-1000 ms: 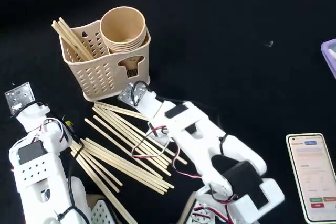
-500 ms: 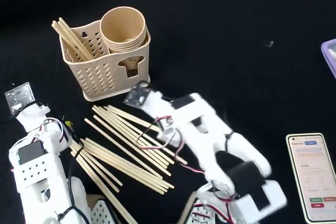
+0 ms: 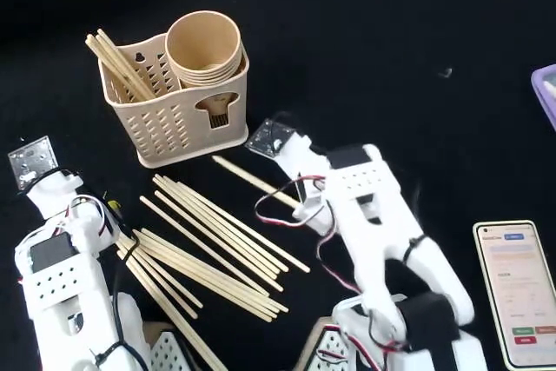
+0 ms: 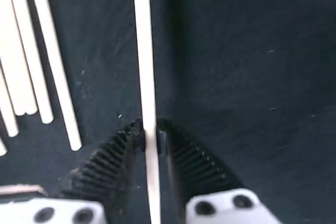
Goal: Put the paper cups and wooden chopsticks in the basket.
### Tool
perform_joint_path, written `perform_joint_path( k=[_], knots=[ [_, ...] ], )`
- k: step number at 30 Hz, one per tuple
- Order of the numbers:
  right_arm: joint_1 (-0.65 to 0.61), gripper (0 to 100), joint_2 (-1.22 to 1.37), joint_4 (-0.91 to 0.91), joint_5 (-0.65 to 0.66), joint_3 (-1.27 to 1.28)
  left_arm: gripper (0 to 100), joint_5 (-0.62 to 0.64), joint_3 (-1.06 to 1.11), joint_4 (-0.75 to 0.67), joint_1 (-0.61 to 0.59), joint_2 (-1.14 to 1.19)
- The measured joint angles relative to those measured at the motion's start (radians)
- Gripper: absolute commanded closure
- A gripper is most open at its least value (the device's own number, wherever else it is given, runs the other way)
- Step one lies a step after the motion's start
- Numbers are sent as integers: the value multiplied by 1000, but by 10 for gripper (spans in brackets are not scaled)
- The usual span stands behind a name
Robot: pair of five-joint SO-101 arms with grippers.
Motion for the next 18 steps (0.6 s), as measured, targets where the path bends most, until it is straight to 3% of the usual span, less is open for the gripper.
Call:
perform_joint_path(
  k=[7, 13, 18],
  knots=[
    [0, 809, 75, 44, 0, -80, 784, 0, 0, 0, 0, 0],
    [-77, 810, 75, -121, -126, -60, 784, 0, 0, 0, 0, 0],
    [-198, 810, 84, -255, -149, 37, 784, 0, 0, 0, 0, 0]
  ],
)
